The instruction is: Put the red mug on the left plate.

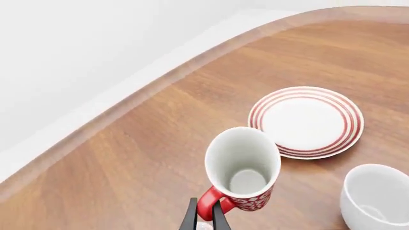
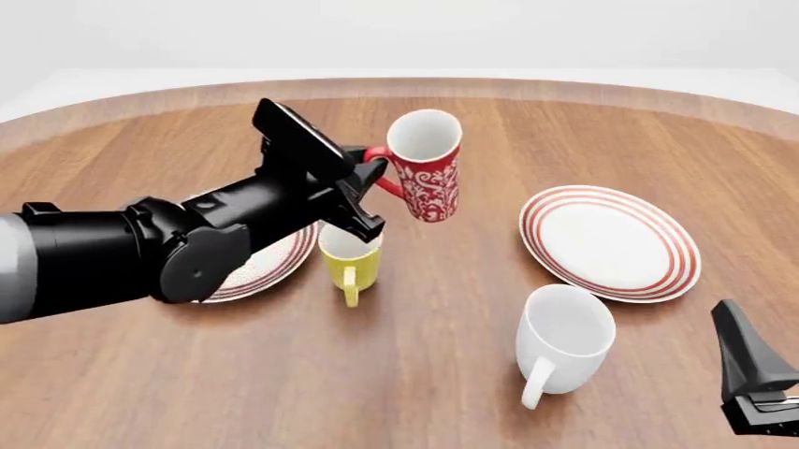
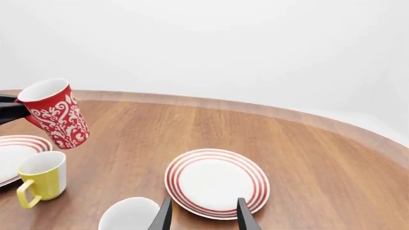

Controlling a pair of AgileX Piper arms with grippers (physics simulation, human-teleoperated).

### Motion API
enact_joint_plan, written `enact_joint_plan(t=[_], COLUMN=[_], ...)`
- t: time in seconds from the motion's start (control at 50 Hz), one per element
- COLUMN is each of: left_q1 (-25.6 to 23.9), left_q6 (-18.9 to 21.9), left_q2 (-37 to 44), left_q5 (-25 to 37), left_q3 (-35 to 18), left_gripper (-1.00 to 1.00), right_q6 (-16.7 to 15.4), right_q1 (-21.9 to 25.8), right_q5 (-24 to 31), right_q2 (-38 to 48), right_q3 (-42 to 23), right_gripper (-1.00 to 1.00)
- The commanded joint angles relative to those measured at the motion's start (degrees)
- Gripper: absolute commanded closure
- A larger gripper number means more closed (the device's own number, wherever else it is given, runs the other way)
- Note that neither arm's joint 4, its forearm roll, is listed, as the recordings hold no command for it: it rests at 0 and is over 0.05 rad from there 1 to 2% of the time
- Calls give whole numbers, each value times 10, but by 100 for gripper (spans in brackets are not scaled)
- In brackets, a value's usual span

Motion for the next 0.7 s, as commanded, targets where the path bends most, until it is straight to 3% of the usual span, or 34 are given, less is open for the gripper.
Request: enact_joint_plan(t=[0.02,0.26,0.7], left_q1=[32,68,131], left_q6=[13,30,17], left_q2=[-21,-37,-48], left_q5=[-9,-27,-53], left_q3=[14,33,65], left_gripper=[100,100,100], right_q6=[0,0,0], right_q1=[0,0,0], right_q5=[0,0,0], right_q2=[0,0,0], right_q3=[0,0,0], right_gripper=[-100,-100,-100])
